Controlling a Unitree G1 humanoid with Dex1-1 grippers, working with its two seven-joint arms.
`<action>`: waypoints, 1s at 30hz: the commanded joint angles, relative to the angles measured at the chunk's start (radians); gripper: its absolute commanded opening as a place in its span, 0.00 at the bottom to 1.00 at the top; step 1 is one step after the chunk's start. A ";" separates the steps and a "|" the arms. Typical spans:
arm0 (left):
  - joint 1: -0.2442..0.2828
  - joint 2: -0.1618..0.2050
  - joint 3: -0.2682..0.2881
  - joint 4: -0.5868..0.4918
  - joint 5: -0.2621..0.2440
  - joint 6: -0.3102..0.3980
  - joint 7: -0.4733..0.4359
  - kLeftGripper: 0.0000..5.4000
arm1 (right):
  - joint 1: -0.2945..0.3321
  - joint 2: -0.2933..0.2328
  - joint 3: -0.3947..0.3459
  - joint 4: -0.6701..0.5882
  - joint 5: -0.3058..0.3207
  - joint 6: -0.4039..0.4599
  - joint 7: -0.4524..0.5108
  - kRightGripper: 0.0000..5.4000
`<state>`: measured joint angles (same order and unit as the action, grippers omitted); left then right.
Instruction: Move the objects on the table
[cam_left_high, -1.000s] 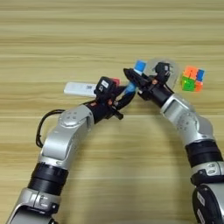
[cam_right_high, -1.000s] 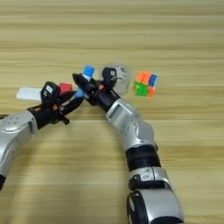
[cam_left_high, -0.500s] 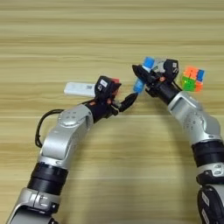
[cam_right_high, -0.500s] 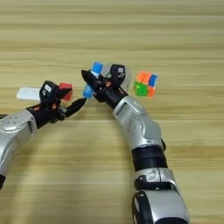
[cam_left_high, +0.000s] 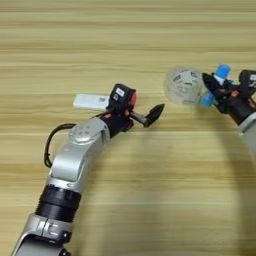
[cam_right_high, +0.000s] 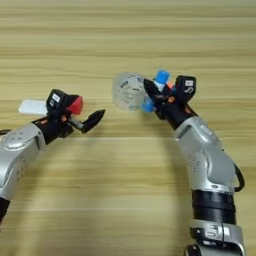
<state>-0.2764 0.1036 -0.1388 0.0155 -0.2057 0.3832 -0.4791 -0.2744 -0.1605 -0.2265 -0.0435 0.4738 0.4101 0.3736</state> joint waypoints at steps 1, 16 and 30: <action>-0.029 0.002 0.043 0.014 0.005 -0.042 0.038 1.00 | 0.033 -0.040 -0.036 -0.056 0.011 0.029 -0.030 0.26; -0.133 0.004 0.200 0.242 0.081 -0.341 0.270 1.00 | 0.047 -0.109 -0.075 0.005 -0.047 0.048 -0.122 0.26; -0.132 -0.003 0.193 0.247 0.076 -0.346 0.255 1.00 | 0.008 -0.153 -0.074 0.217 -0.126 -0.024 -0.130 0.26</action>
<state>-0.3910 0.1004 0.0548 0.2577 -0.1269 0.0336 -0.2209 -0.2385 -0.3012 -0.3024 0.1355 0.3657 0.3997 0.2470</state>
